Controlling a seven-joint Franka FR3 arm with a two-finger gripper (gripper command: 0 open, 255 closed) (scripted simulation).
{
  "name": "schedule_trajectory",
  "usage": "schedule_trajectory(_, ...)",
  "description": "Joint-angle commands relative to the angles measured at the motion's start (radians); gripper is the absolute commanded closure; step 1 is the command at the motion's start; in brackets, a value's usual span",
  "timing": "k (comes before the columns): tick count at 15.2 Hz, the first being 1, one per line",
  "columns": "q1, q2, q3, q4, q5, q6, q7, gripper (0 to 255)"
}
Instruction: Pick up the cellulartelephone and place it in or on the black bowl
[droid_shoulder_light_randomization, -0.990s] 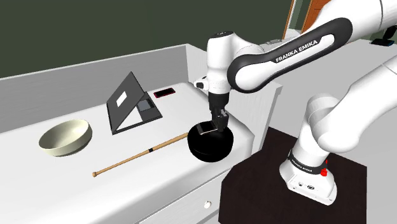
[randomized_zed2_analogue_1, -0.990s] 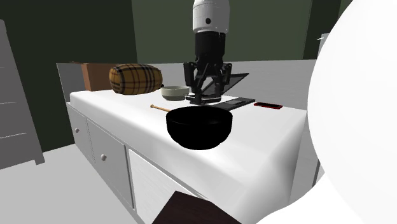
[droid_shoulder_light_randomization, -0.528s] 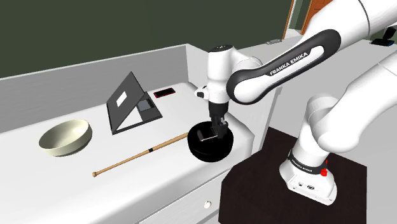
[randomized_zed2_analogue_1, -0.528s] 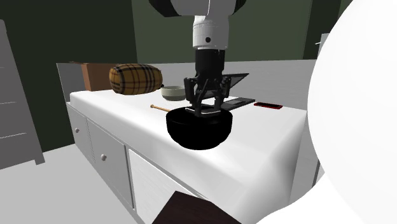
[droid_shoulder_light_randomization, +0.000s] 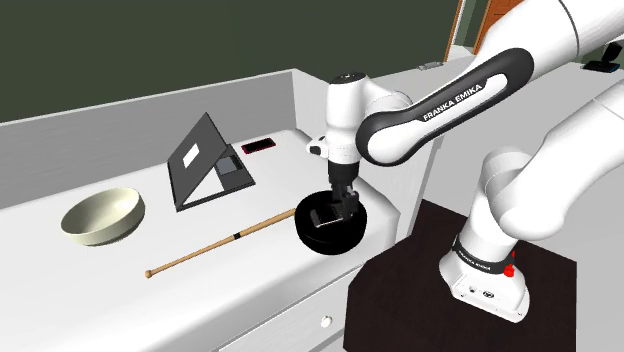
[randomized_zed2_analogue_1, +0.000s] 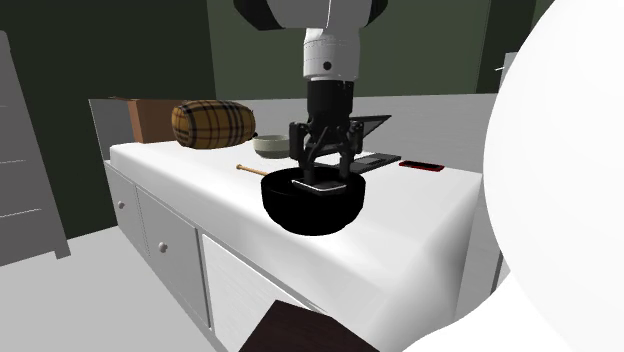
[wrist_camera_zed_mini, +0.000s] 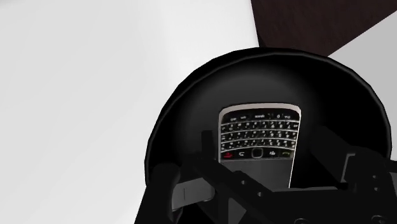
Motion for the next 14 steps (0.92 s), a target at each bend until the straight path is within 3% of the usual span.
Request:
schedule_trajectory(1, 0.000, 0.000, 0.000, 0.000, 0.000, 0.000, 0.000, 0)
schedule_trajectory(5, 0.000, 0.000, 0.000, 0.000, 0.000, 0.000, 0.000, 0)
schedule_trajectory(9, -0.002, -0.067, -0.012, 0.083, -0.006, -0.151, -0.001, 0)
schedule_trajectory(14, -0.002, -0.067, -0.012, 0.083, -0.006, -0.151, 0.000, 0)
